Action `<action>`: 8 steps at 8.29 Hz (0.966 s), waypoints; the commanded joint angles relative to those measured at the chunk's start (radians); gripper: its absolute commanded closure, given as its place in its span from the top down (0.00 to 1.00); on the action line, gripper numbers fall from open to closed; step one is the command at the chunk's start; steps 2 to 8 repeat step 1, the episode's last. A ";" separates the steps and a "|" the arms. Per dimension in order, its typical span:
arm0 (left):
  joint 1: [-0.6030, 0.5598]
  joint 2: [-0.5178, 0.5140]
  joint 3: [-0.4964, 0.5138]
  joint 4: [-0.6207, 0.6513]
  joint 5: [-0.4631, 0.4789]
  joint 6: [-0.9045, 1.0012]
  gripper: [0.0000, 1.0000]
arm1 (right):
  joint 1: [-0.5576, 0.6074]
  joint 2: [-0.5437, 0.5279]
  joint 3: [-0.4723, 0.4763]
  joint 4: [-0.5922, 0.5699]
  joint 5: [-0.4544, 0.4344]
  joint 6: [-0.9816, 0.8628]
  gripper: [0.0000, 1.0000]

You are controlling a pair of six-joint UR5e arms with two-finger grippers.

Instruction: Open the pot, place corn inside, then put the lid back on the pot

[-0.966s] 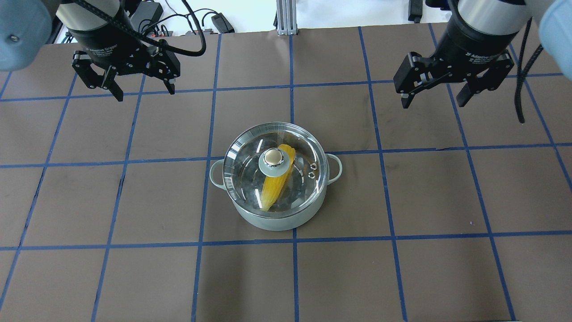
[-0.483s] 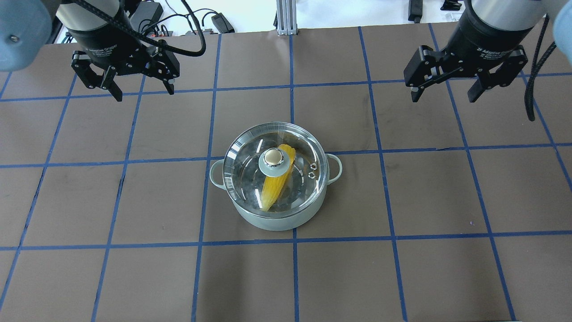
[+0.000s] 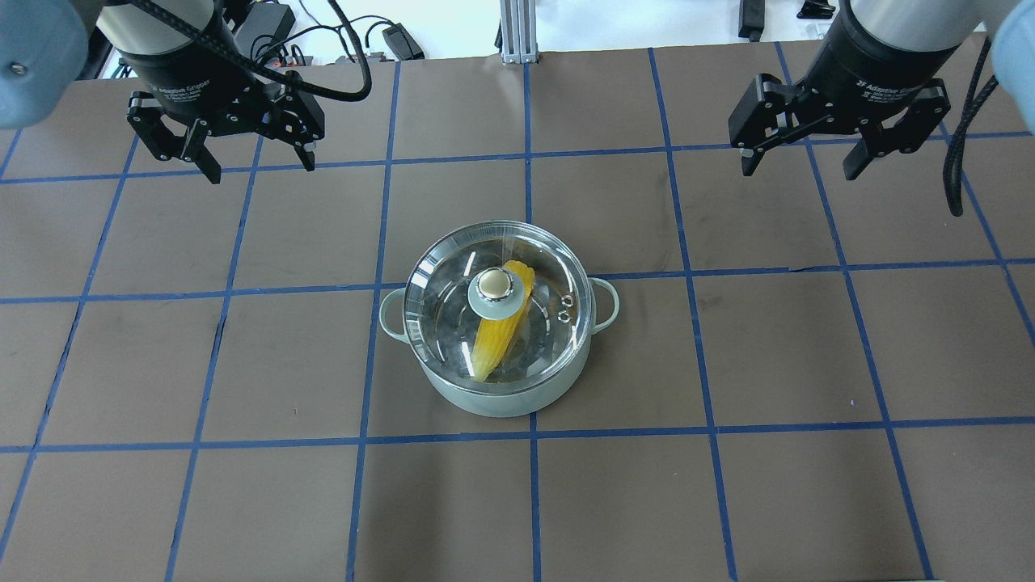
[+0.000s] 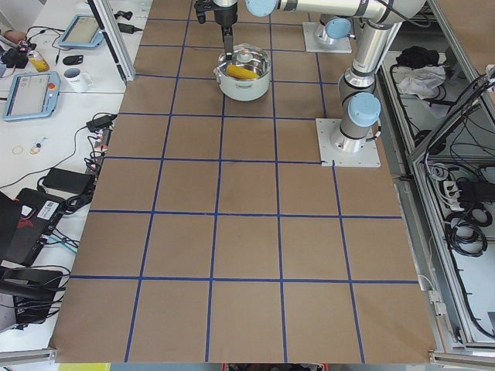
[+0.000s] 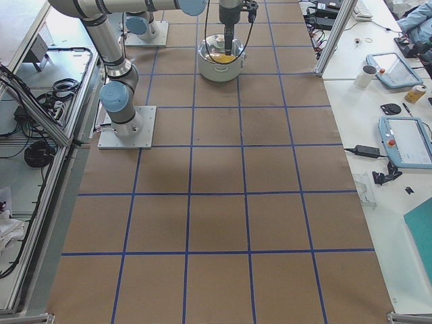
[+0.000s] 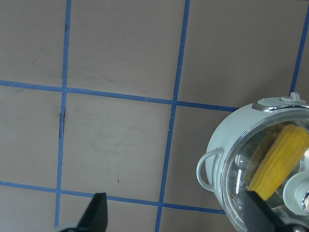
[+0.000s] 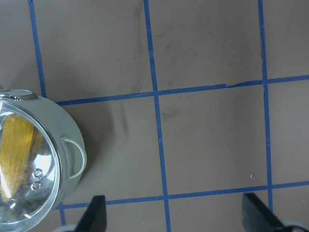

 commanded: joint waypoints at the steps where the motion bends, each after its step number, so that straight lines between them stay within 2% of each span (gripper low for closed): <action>1: 0.000 0.005 0.000 -0.001 -0.001 0.000 1.00 | 0.000 0.001 0.000 -0.001 -0.002 0.000 1.00; 8: 0.000 0.005 0.000 -0.001 -0.001 0.000 1.00 | 0.000 0.001 0.000 -0.001 -0.002 0.000 1.00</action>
